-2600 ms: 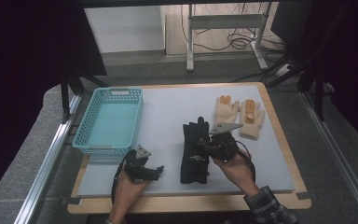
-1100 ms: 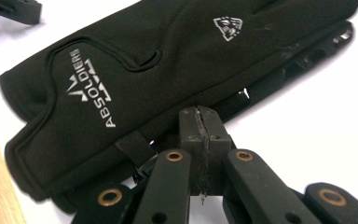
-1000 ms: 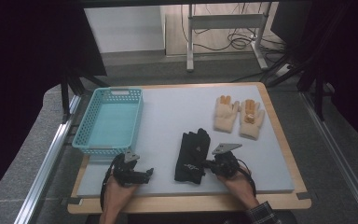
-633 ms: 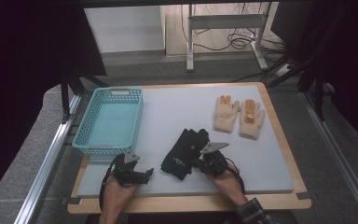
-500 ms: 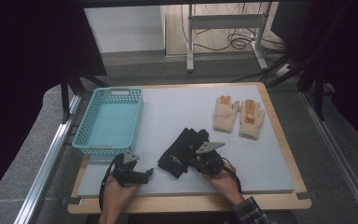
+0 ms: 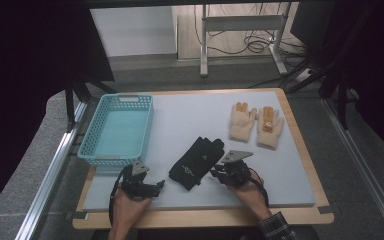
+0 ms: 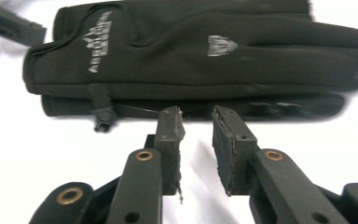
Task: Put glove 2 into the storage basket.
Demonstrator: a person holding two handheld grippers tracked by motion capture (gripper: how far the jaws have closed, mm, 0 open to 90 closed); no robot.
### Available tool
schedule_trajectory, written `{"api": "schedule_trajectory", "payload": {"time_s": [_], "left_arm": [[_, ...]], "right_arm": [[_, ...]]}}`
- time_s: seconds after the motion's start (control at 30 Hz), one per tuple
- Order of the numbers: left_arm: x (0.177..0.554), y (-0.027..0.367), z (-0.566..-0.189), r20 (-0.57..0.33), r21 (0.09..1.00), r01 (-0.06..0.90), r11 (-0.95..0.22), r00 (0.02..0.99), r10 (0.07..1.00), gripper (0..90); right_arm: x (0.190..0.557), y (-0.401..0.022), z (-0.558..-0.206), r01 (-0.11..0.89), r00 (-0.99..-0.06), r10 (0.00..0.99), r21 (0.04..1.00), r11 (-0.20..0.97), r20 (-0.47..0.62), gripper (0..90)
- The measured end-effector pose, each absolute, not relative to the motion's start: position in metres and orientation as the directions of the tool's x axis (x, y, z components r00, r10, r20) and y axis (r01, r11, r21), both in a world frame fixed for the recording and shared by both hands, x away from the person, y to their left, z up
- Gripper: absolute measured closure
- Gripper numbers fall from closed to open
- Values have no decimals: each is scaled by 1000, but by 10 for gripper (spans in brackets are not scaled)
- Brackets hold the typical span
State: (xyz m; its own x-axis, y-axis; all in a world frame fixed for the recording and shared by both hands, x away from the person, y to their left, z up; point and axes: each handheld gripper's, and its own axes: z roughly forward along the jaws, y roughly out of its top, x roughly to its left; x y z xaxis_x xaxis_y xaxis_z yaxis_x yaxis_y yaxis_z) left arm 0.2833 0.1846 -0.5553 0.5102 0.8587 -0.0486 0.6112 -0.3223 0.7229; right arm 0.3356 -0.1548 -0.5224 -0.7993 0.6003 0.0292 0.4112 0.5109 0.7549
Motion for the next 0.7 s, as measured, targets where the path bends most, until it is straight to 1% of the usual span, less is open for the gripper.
{"api": "schedule_trajectory", "payload": {"time_s": [0.1,0.27,0.37,0.53,0.6,0.7], "left_arm": [[283,185,-555,-49,723,611,-322,510,859,51],[283,185,-555,-50,723,612,-322,510,859,50],[283,185,-555,-49,723,611,-322,511,858,50],[283,185,-555,-48,723,610,-322,511,858,50],[283,184,-555,-48,723,611,-323,511,858,49],[283,184,-555,-49,722,611,-323,511,858,48]], "right_arm": [[337,-168,-518,416,-779,627,761,497,16,640],[339,-194,-517,432,-740,672,754,495,-17,531],[341,-214,-518,450,-705,709,758,471,-22,451],[343,-242,-520,484,-652,758,754,444,-28,289],[343,-251,-521,495,-629,776,750,438,-38,245],[345,-260,-522,511,-611,791,754,412,-18,192]]}}
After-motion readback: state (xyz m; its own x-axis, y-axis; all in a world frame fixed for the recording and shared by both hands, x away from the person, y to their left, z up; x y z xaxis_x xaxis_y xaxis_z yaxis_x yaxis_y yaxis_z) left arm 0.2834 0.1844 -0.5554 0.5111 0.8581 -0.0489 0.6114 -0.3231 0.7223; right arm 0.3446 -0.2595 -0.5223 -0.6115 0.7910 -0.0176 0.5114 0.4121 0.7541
